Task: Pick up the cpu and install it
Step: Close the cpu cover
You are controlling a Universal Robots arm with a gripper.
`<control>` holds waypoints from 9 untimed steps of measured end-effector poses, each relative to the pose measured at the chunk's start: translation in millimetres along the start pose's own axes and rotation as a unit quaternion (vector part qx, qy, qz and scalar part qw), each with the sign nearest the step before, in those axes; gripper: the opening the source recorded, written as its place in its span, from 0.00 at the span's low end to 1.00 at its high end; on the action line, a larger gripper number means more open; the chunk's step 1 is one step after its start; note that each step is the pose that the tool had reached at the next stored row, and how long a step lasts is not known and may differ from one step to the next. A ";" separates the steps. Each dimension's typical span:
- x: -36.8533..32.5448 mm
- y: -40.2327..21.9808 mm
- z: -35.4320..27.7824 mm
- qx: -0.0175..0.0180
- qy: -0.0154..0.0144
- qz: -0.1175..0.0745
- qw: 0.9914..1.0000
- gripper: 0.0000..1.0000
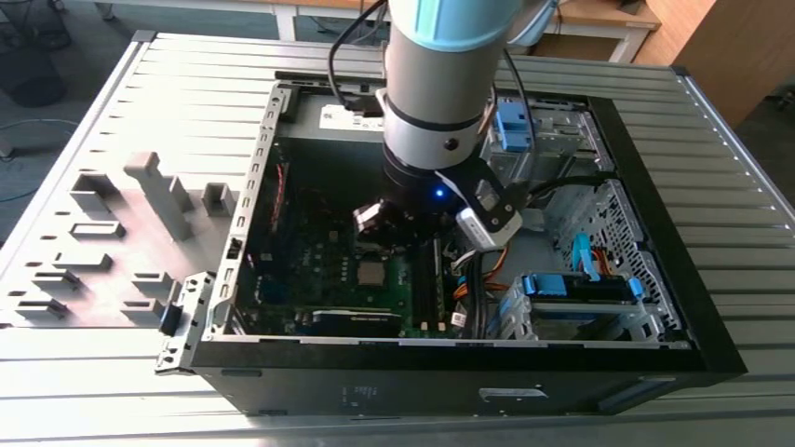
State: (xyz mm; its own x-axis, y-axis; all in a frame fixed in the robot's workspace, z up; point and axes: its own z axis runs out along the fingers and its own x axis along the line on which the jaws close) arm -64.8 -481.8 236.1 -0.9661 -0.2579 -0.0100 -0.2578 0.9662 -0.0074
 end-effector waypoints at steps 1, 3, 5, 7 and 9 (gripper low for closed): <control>-1.1 -0.3 0.1 -0.002 -0.001 -0.001 1.000 0.11; -2.5 -0.5 0.2 -0.007 -0.002 -0.003 1.000 0.11; -2.5 -0.4 0.2 -0.007 -0.002 -0.004 1.000 0.11; -2.6 -0.4 0.3 -0.007 -0.002 -0.004 1.000 0.11; -2.6 -0.5 0.2 -0.007 -0.002 -0.004 1.000 0.11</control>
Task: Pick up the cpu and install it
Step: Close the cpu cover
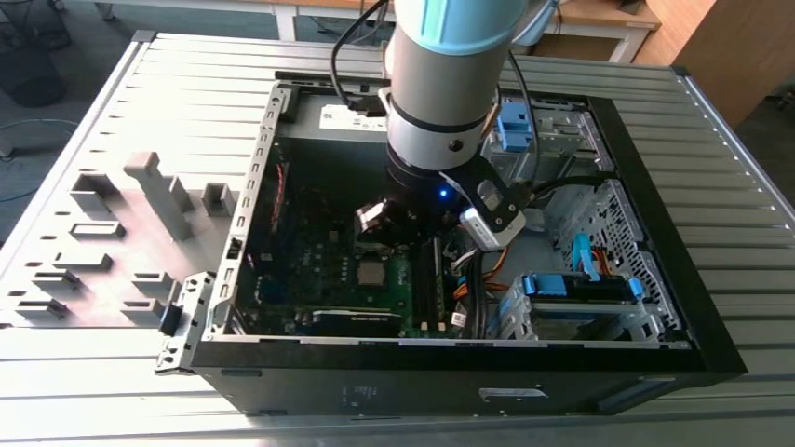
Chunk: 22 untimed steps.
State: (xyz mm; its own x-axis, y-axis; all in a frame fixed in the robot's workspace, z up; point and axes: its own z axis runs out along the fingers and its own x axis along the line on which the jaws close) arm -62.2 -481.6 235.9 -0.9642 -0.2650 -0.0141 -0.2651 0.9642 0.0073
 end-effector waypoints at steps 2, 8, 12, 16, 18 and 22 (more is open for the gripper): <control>-0.2 0.2 0.4 0.000 0.000 0.000 1.000 0.11; -3.1 6.0 2.7 0.000 0.000 0.000 1.000 0.11; -5.6 6.7 3.3 0.000 0.000 0.000 1.000 0.11; -8.4 6.0 3.5 -0.001 0.001 -0.011 1.000 0.11; -9.3 5.7 3.6 -0.001 0.001 -0.021 1.000 0.11; -9.5 5.7 3.6 -0.001 0.001 -0.029 1.000 0.11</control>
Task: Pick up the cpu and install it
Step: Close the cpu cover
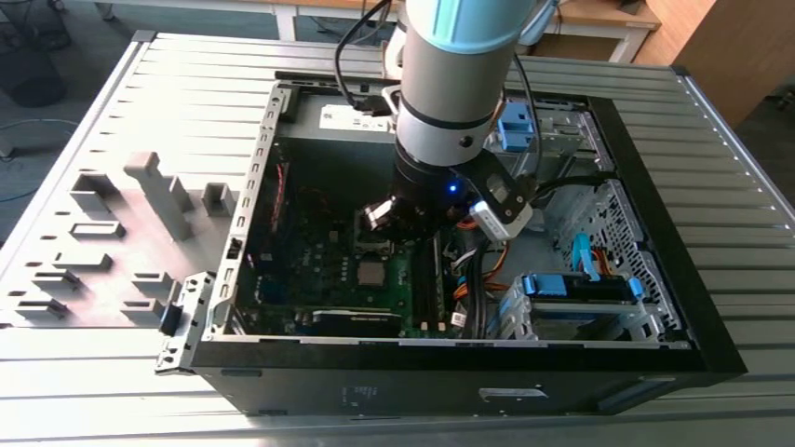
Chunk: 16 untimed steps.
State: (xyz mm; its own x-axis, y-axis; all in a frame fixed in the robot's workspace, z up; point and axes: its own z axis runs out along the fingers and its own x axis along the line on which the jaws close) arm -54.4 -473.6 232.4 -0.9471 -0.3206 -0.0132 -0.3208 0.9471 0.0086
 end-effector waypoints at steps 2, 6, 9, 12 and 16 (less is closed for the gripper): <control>-0.1 0.1 0.1 0.000 0.000 0.000 1.000 0.11; -0.2 0.4 0.0 -0.008 -0.003 -0.004 1.000 0.11; -0.9 1.1 0.6 -0.011 -0.004 -0.008 1.000 0.11; -2.0 0.7 1.1 -0.012 -0.004 -0.018 1.000 0.11; -2.7 0.5 2.4 -0.012 -0.003 -0.040 0.999 0.11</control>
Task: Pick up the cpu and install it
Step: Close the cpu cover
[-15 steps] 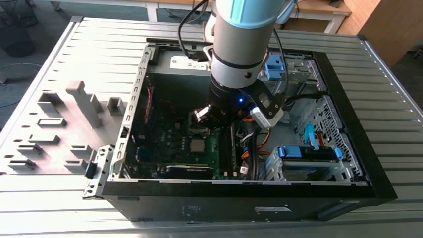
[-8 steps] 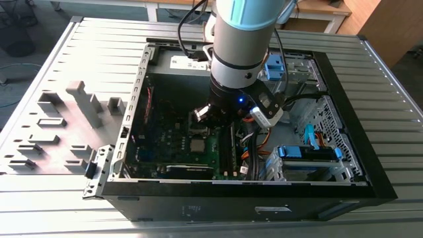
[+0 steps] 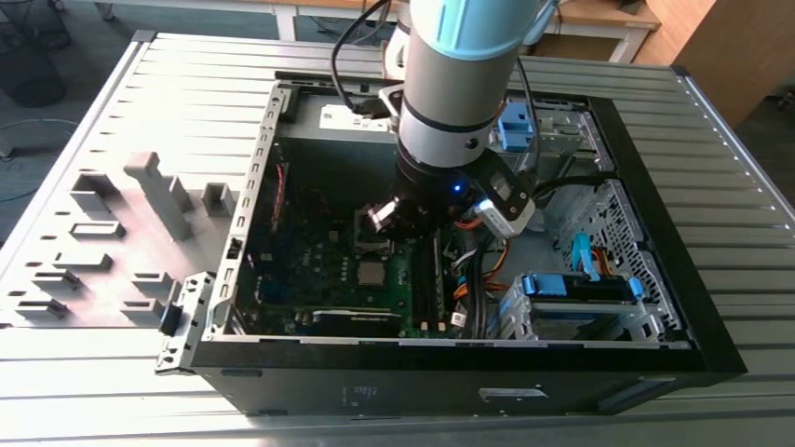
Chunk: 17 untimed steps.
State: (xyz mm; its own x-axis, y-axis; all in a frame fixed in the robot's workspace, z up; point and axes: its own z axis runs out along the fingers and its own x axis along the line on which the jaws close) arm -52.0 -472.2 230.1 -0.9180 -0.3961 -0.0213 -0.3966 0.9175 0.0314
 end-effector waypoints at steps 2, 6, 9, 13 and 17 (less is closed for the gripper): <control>-0.1 -0.1 0.3 0.000 0.001 -0.016 1.000 0.11; -0.1 -0.1 0.7 -0.001 0.002 -0.052 0.999 0.11; -0.1 -0.1 0.8 -0.002 0.002 -0.078 0.997 0.11; -0.1 -0.1 0.9 -0.002 0.003 -0.086 0.996 0.11; -0.8 1.0 1.1 -0.002 0.003 -0.086 0.996 0.11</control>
State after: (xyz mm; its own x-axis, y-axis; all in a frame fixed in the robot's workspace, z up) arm -51.7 -470.9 229.0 -0.8361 -0.5481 -0.0215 -0.5485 0.8355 0.0315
